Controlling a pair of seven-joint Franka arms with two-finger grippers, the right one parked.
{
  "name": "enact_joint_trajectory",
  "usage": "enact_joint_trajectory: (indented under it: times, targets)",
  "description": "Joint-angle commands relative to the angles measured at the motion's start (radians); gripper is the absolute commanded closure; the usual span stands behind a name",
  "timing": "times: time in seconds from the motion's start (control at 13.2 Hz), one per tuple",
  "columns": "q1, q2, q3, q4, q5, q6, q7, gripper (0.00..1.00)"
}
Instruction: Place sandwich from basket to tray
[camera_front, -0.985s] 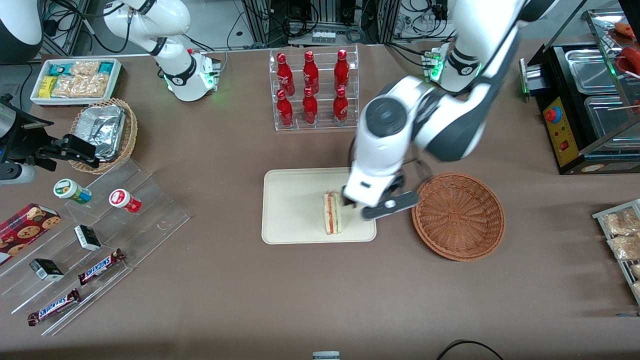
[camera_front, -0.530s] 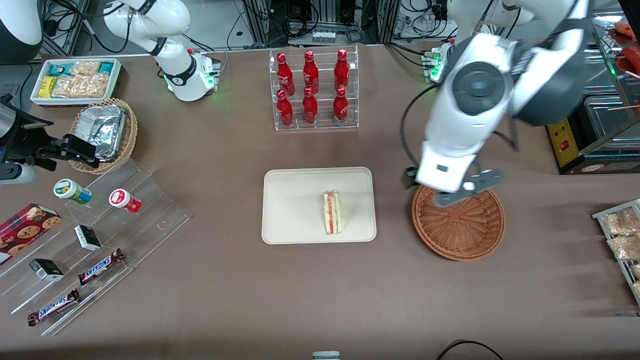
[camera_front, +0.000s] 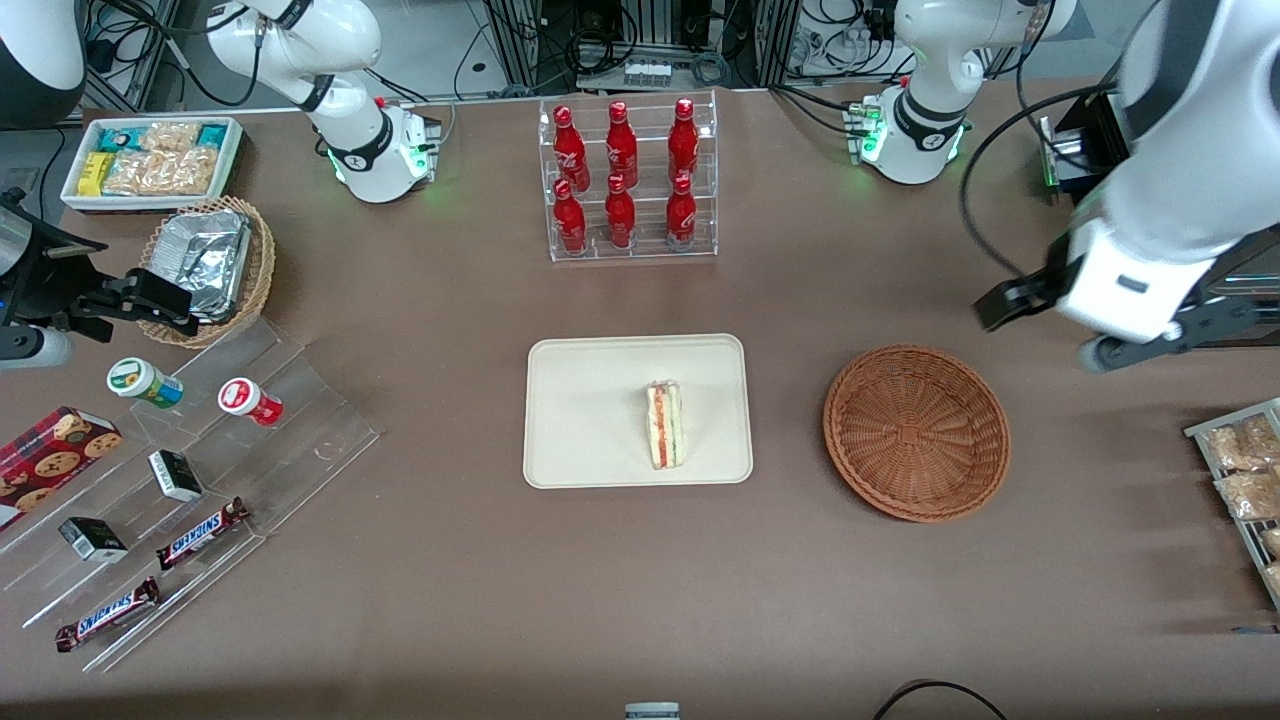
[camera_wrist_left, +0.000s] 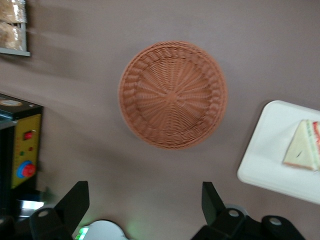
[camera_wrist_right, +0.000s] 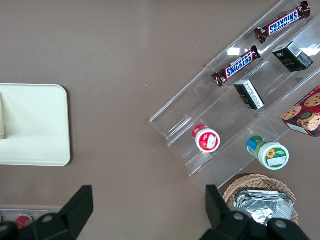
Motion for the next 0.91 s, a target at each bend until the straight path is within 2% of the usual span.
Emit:
enact_joint_trajectory:
  times: [0.0, 0.08, 0.23, 0.45, 0.61, 0.83]
  targets:
    - [0.085, -0.093, -0.007, -0.111, -0.051, 0.013, 0.145, 0.01]
    - [0.079, -0.094, 0.012, -0.126, -0.052, 0.014, 0.191, 0.01]
    - [0.01, -0.126, 0.132, -0.209, -0.095, 0.084, 0.27, 0.01]
    - [-0.048, -0.217, 0.238, -0.343, -0.097, 0.178, 0.357, 0.01]
    - [-0.05, -0.237, 0.284, -0.343, -0.098, 0.163, 0.429, 0.01]
    - [-0.106, -0.237, 0.345, -0.302, -0.095, 0.102, 0.505, 0.01]
